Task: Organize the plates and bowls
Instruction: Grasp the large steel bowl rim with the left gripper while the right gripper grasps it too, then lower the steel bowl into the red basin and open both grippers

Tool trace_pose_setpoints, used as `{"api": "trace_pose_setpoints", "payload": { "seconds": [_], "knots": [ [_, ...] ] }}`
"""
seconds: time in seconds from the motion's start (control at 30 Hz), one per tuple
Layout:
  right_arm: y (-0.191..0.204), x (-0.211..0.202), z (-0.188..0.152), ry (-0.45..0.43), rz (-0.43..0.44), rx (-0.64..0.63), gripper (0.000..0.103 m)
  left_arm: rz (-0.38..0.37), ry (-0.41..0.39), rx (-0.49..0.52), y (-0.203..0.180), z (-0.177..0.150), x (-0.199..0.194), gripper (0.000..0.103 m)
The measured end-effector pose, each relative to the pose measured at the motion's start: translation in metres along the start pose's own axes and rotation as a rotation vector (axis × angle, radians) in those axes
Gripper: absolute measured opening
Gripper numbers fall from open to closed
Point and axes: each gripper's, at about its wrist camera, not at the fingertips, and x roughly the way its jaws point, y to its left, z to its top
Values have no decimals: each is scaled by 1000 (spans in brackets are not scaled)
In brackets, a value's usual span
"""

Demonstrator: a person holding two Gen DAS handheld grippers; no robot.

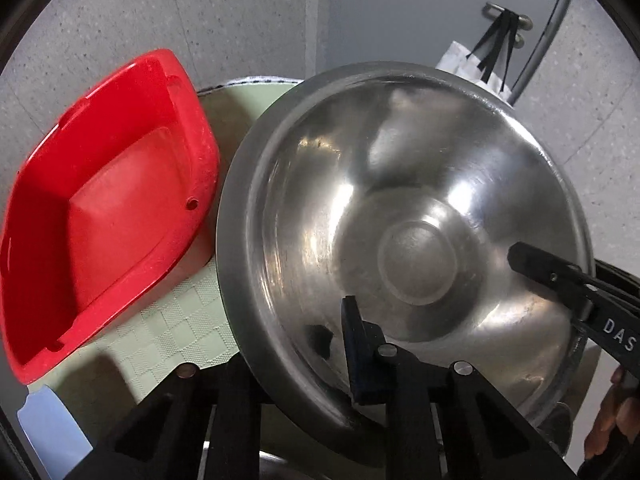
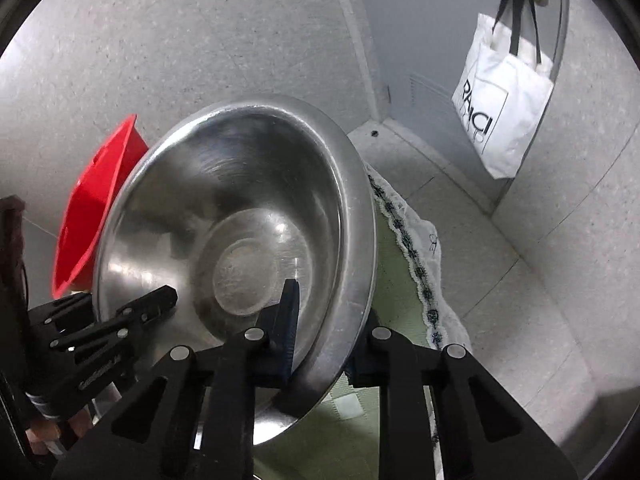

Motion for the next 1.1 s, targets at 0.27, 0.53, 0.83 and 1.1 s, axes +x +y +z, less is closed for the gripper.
{"api": "trace_pose_setpoints", "payload": {
  "seconds": [0.27,0.53,0.83,1.1],
  "knots": [
    [11,-37,4,-71,-30,-57,19,-47,-126,-12,10,-1,-44,15],
    [99,-72,49,-170,25,-228,19,14,-282,-164,92,8,-104,15],
    [220,1,80,-81,134,-391,19,138,-244,-377,216,-6,-88,15],
    [252,61,85,38,140,-430,20,161,-142,-422,248,-18,-42,15]
  ]
}}
